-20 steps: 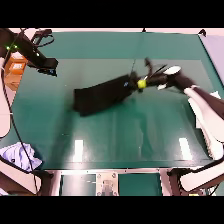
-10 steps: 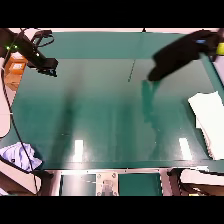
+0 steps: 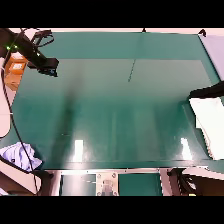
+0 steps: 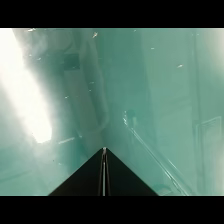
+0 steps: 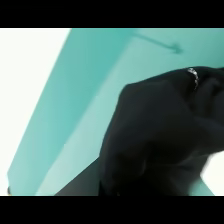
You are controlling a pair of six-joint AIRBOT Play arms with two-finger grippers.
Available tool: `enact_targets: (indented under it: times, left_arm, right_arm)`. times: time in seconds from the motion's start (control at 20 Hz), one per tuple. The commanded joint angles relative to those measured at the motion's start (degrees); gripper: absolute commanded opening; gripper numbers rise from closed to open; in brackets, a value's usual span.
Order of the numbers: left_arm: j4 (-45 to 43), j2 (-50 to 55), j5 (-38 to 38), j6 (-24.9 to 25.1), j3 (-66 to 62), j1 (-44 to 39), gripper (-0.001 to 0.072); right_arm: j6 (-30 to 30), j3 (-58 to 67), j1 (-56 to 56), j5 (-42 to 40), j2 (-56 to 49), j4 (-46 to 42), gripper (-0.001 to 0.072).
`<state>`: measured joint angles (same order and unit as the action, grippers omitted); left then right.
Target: Fold the shirts.
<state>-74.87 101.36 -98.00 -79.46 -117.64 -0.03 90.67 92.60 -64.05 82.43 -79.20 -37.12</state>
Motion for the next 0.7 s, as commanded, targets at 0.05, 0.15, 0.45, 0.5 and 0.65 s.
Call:
enact_targets:
  times: [0.05, 0.15, 0.45, 0.5, 0.65]
  left_arm:
    - [0.35, -0.04, 0.00, -0.15, -0.07, 0.02, 0.0027]
    - [0.33, -0.04, -0.02, -0.04, -0.07, 0.02, 0.0027]
    - [0.52, -0.04, 0.24, 0.04, 3.04, 0.02, 0.0027]
    - [0.55, -0.04, 0.57, 0.02, 3.80, 0.02, 0.0027]
    - [0.52, -0.04, 2.01, 0.02, 4.33, 0.02, 0.0027]
  right_arm:
    - [5.75, 0.02, -6.08, 9.03, 1.81, -13.53, 0.0022]
    - [8.83, -0.04, -5.75, 12.24, 2.71, -21.92, 0.0022]
    - [12.41, -8.44, -5.35, 17.11, 2.99, -39.04, 0.0023]
    - [12.41, -11.65, -5.35, 16.17, 2.99, -39.08, 0.0023]
    - [12.41, -21.51, -5.35, 12.44, 2.99, -42.53, 0.0023]
